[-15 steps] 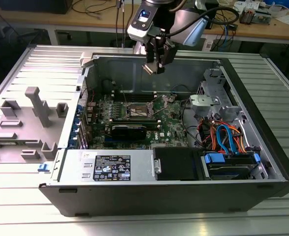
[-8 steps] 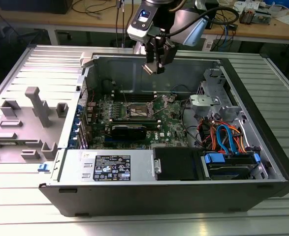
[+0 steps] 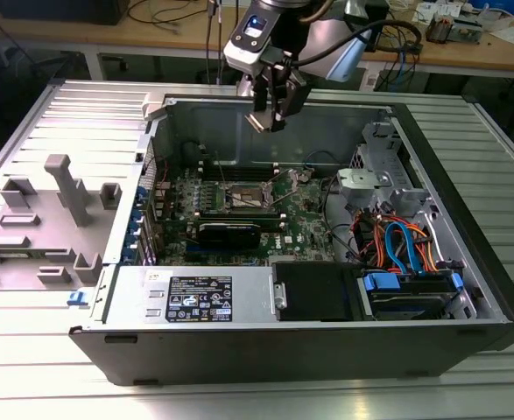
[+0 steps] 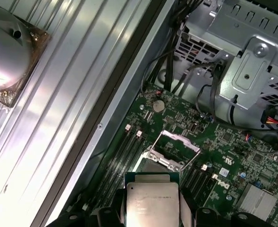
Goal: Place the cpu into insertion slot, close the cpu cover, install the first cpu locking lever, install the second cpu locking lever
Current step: 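Place the cpu into insertion slot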
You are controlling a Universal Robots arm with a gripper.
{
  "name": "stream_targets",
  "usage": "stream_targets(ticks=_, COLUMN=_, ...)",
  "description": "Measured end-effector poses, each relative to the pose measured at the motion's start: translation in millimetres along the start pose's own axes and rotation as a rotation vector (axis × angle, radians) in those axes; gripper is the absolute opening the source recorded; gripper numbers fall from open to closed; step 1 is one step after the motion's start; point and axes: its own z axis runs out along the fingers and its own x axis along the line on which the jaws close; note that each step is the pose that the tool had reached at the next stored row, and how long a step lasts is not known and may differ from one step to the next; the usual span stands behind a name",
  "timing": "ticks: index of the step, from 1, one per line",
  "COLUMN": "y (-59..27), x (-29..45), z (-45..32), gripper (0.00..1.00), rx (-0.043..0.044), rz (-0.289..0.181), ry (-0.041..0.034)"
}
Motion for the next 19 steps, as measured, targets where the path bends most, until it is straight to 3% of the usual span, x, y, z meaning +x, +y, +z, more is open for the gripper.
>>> stream_targets(ticks=1, y=0.0, x=0.0, z=0.1, gripper=0.55, rx=0.0139, rz=0.001, ry=0.0075)
stream_targets(ticks=3, y=0.0, x=0.0, z=0.0, gripper=0.55, rx=0.0297, rz=0.001, ry=0.0159)
stream_targets(ticks=11, y=0.1, x=0.0, z=0.2, gripper=0.55, rx=0.0297, rz=0.006, ry=0.0163)
stream_targets(ticks=17, y=-1.1, x=0.5, z=0.7, gripper=0.55, rx=0.0256, rz=0.076, ry=0.0175)
stream_targets(ticks=19, y=-1.2, x=0.6, z=1.0, gripper=0.55, rx=0.0277, rz=0.084, ry=0.0125)
